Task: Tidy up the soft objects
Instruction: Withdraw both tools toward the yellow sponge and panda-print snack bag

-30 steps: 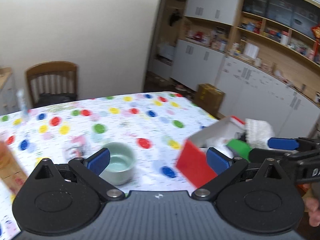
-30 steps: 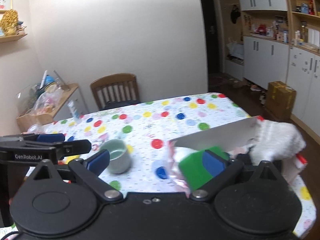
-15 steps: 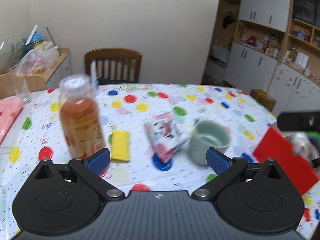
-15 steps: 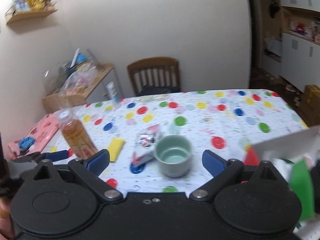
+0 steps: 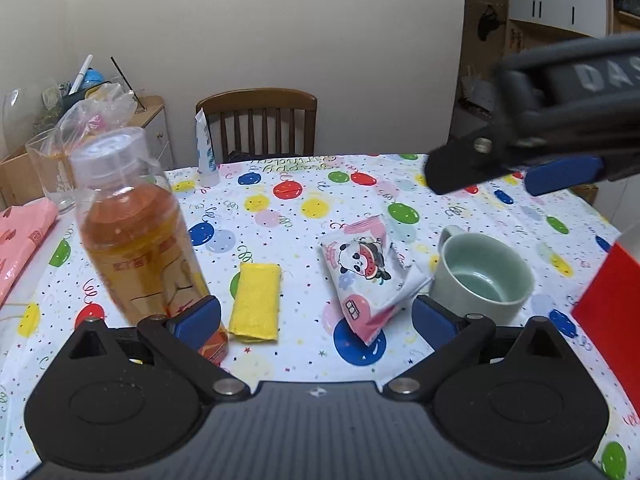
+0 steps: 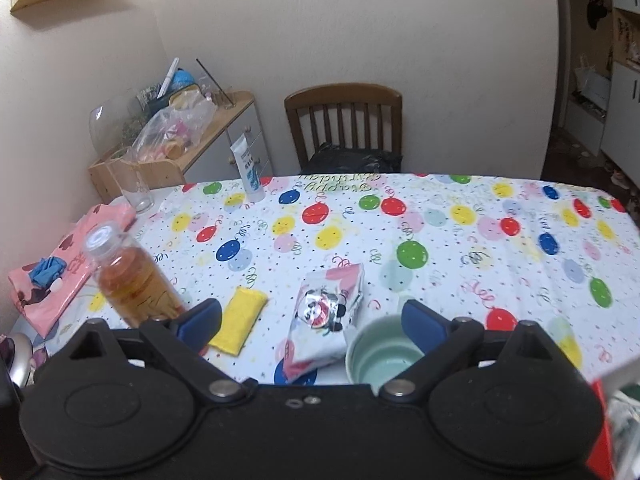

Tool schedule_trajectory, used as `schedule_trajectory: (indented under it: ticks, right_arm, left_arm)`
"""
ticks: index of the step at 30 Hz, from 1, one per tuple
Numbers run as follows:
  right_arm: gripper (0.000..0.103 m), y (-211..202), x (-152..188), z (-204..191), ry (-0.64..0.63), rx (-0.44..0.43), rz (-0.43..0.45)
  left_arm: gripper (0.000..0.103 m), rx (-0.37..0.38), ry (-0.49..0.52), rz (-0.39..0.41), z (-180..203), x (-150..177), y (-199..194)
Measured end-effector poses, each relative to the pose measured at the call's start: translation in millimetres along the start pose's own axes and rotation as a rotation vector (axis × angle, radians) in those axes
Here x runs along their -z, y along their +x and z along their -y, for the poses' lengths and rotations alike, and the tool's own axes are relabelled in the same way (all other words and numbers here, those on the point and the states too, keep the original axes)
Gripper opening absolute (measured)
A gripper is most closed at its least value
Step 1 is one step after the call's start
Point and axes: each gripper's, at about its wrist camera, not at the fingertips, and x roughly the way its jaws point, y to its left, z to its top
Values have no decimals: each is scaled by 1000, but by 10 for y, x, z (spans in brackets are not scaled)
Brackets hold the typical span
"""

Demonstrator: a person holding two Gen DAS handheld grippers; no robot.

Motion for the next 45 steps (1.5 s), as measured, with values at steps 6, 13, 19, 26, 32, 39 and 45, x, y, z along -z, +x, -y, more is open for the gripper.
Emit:
schedule_trajectory:
  ticks: [6,13,19,26,32,39,45]
  right_arm:
    - [91,347,-84,39,-15,-25,-42]
    - [89,701,-161,-12,-35,-14,-80]
    - [89,896,-185,-63,-62,-8,-95]
    - [89,1096,-210,-67,-80,33,-119]
    - [89,1266,-190,-13,-62,57,-149]
    - [88,1483,-174,-90,-97,80,-187]
    - [79,1717,-75,-204,-153,97,-263]
  left_arm:
    - [91,-45,-11,2,3,-18,204]
    - [84,-102,-59,-43,-53,-23,500]
    - [80,-120,-118,-92,-180,44,649]
    - [79,-155,-126,-80,-171,30,704]
    - [79,-166,-191,-144,-278,61,901]
    - [74,-179,-189,-165,-288,80,999]
    - [58,-200,-160,-147,-262,93,991]
